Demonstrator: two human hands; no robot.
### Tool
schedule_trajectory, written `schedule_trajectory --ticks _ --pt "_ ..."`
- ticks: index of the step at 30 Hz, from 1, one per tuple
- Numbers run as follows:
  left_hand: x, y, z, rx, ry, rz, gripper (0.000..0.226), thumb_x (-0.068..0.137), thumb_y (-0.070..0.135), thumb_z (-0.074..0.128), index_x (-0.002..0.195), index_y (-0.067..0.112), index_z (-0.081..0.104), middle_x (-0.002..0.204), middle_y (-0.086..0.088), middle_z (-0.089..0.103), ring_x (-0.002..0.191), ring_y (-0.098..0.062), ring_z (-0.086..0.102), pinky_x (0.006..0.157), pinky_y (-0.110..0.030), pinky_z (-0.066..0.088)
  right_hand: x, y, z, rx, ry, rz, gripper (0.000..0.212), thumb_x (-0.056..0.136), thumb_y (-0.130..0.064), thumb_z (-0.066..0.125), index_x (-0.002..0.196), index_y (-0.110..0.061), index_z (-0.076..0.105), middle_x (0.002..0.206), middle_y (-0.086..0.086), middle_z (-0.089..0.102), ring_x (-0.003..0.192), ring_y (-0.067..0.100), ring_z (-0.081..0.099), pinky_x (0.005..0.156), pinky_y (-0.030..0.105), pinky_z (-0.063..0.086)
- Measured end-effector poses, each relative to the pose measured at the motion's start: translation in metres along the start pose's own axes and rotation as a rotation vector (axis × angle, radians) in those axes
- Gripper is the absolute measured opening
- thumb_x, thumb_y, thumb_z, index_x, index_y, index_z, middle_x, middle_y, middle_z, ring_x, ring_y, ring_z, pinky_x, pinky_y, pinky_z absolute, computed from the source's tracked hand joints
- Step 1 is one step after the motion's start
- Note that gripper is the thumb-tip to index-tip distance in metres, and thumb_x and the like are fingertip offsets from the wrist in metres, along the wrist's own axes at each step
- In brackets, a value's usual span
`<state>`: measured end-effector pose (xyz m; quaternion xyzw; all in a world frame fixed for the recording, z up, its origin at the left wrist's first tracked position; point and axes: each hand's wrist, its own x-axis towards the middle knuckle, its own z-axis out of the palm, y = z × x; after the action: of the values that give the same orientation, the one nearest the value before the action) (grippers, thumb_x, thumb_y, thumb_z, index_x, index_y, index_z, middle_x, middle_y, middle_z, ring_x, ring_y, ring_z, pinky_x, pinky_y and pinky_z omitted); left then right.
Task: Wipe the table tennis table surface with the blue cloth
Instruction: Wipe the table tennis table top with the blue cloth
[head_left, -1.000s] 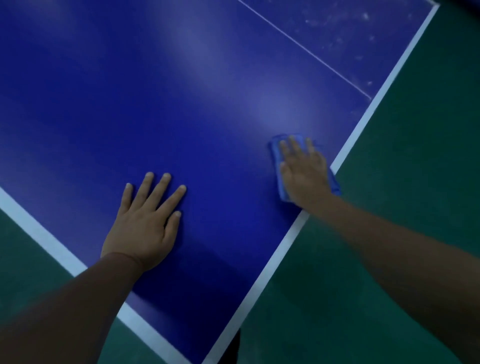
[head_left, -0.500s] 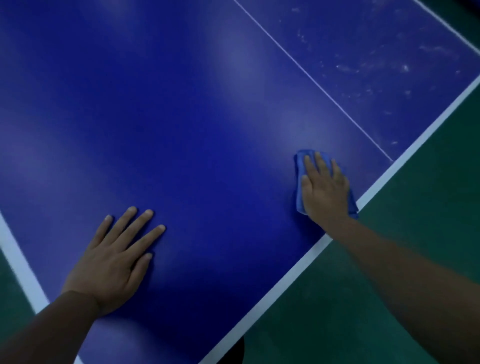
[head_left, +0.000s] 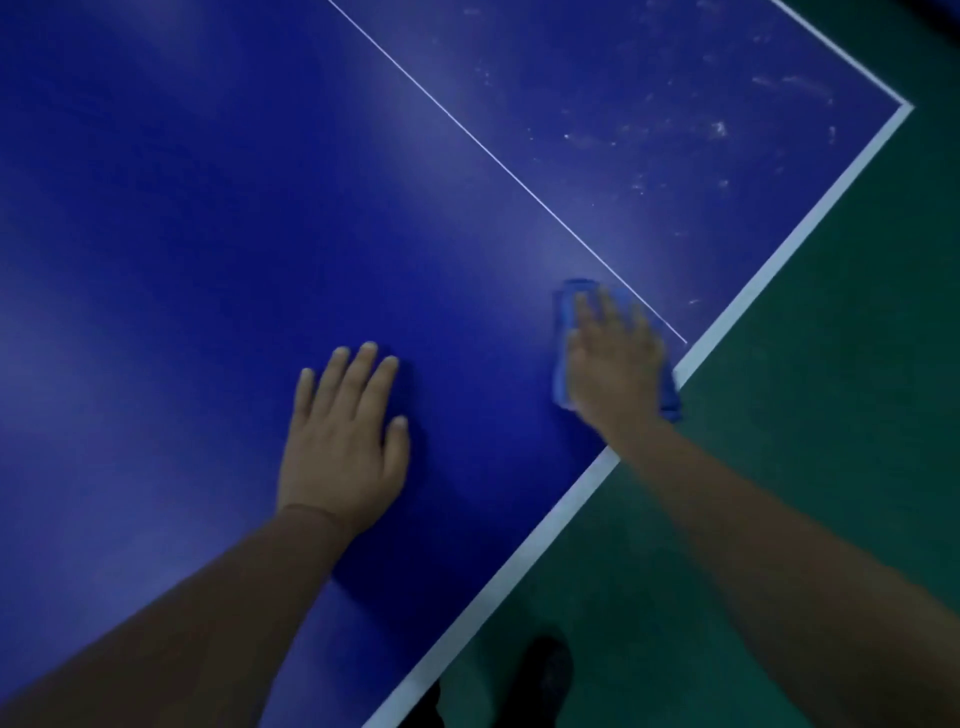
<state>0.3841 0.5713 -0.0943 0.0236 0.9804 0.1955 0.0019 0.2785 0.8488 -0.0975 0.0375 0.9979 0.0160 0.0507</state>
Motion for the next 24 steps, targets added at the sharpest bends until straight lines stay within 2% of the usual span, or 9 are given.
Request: schedule_trajectory --ticks 4,5,8,9,11,13,15,19,24 --pt "0.010 0.028 0.019 0.045 -0.038 -0.035 0.065 0.098 0.045 0.022 0.154 0.014 0.034 0.164 -0.007 0.023 0.154 -0.024 0.009 0.124 -0.045 -0.001 -0.009 0.011 -0.003 0.172 0.039 0.304 0.053 0.106 -0.039 0.024 0.157 -0.030 0.019 0.166 -0.003 0.014 0.151 0.033 0.010 0.120 0.053 0.010" --pt "0.010 0.027 0.020 0.060 -0.034 -0.042 0.065 0.099 0.044 0.023 0.154 0.013 0.034 0.164 -0.008 0.023 0.154 -0.025 0.009 0.124 -0.045 -0.002 -0.023 -0.011 -0.001 0.162 0.078 0.229 0.052 0.105 -0.037 0.026 0.156 -0.028 0.024 0.165 -0.002 0.018 0.150 0.035 0.015 0.119 0.054 0.014" --pt "0.011 0.026 0.022 0.091 -0.031 -0.070 0.064 0.098 0.041 0.026 0.152 0.011 0.038 0.163 -0.011 0.024 0.154 -0.027 0.010 0.124 -0.047 -0.001 -0.067 -0.053 0.006 0.097 0.041 -0.386 0.050 0.104 -0.038 0.029 0.152 -0.026 0.037 0.161 0.000 0.031 0.146 0.036 0.028 0.113 0.052 0.024" --pt "0.013 0.026 0.023 0.098 -0.032 -0.070 0.063 0.098 0.041 0.026 0.151 0.010 0.039 0.163 -0.011 0.026 0.153 -0.028 0.012 0.124 -0.047 0.000 -0.060 -0.041 0.006 0.072 0.009 -0.484 0.050 0.104 -0.039 0.029 0.151 -0.026 0.039 0.160 -0.001 0.033 0.145 0.036 0.030 0.112 0.051 0.027" --pt "0.013 0.029 0.024 0.109 -0.042 -0.068 0.063 0.097 0.040 0.027 0.151 0.009 0.040 0.162 -0.012 0.027 0.153 -0.029 0.013 0.124 -0.047 0.000 -0.025 0.005 0.004 0.014 0.000 -0.324 0.056 0.101 -0.040 0.018 0.153 -0.025 0.035 0.161 0.000 0.031 0.144 0.036 0.031 0.111 0.051 0.032" --pt "0.014 0.029 0.024 0.106 -0.033 -0.073 0.062 0.097 0.039 0.028 0.151 0.009 0.039 0.162 -0.012 0.027 0.153 -0.030 0.013 0.124 -0.048 0.000 0.006 0.053 -0.002 -0.033 -0.049 -0.007 0.069 0.094 -0.045 0.002 0.157 -0.025 0.021 0.165 0.001 0.018 0.149 0.034 0.019 0.117 0.054 0.023" --pt "0.014 0.030 0.024 0.094 -0.023 -0.068 0.062 0.098 0.039 0.029 0.151 0.008 0.036 0.163 -0.014 0.025 0.153 -0.030 0.013 0.124 -0.049 0.002 0.011 0.066 -0.005 0.043 -0.078 0.085 0.071 0.093 -0.049 0.000 0.158 -0.028 0.016 0.166 -0.002 0.011 0.150 0.032 0.009 0.121 0.052 0.012" --pt "0.015 0.029 0.024 0.077 0.010 -0.074 0.064 0.098 0.038 0.030 0.152 0.004 0.033 0.163 -0.017 0.021 0.153 -0.032 0.013 0.123 -0.053 0.006 -0.004 -0.019 0.002 0.058 0.074 -0.280 0.056 0.101 -0.041 0.026 0.152 -0.021 0.039 0.161 0.004 0.029 0.148 0.038 0.022 0.116 0.057 0.026" --pt "0.017 0.026 0.026 0.092 0.037 -0.061 0.063 0.097 0.037 0.032 0.151 0.003 0.035 0.161 -0.018 0.026 0.151 -0.034 0.018 0.122 -0.055 0.009 0.055 -0.138 -0.006 0.129 0.092 -0.563 0.054 0.103 -0.039 0.025 0.154 -0.022 0.033 0.163 -0.001 0.026 0.152 0.031 0.010 0.119 0.054 0.012"
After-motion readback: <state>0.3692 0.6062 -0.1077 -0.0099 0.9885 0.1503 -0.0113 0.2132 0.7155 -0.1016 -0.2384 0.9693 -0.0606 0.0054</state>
